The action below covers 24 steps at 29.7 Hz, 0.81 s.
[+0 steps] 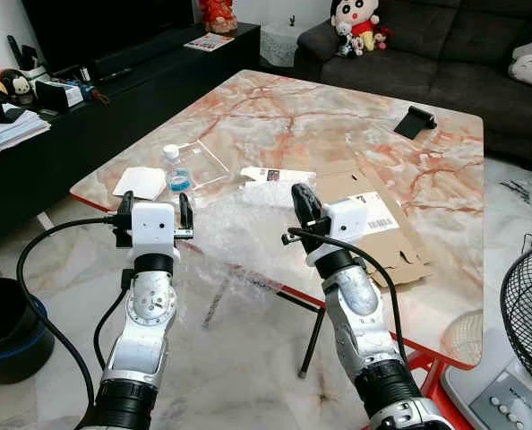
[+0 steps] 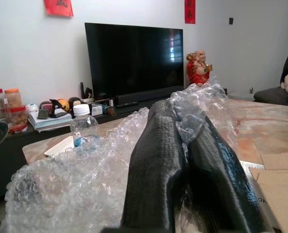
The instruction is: Picking trash to rubbish bin
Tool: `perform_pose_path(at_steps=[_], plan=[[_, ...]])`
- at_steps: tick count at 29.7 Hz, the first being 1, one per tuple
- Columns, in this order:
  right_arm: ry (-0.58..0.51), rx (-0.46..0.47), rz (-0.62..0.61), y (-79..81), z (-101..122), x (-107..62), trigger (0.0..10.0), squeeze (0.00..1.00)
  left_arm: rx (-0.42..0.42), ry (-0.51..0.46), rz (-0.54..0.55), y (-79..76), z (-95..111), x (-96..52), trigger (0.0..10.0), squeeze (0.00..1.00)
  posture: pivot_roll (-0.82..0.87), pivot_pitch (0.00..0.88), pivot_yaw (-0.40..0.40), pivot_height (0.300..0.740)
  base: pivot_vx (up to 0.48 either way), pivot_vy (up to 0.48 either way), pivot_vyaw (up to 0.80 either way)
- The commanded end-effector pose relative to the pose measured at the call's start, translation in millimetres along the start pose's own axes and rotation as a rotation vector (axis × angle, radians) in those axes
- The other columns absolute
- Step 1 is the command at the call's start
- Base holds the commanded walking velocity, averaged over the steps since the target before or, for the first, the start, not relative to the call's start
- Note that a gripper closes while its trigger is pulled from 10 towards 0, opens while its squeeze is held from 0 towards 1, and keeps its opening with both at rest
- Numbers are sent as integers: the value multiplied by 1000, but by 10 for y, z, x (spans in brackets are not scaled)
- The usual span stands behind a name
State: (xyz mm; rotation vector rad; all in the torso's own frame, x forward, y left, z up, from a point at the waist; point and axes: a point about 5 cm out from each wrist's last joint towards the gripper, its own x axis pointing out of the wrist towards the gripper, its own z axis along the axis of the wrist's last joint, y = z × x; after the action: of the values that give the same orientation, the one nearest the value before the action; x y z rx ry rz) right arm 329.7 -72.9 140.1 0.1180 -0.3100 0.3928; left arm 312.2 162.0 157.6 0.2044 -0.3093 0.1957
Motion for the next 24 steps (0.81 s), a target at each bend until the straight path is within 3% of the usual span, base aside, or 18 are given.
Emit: perform_pose_path(at_steps=[1,12,24], plan=[[18,13,2,-1,-24,0,10000,0,-4,-31,4,-3,55,-7,10000,0,33,27,-21,740,0,0,0],[17,14,5,-4,-20,9,10000,0,-7,-30,8,-4,52,-8,10000,0,33,35,-25,740,0,0,0],[23,15,15,-7,-18,16,10000,0,-11,-29,9,-2,51,-9,10000,0,32,55,-32,740,-272,0,0]])
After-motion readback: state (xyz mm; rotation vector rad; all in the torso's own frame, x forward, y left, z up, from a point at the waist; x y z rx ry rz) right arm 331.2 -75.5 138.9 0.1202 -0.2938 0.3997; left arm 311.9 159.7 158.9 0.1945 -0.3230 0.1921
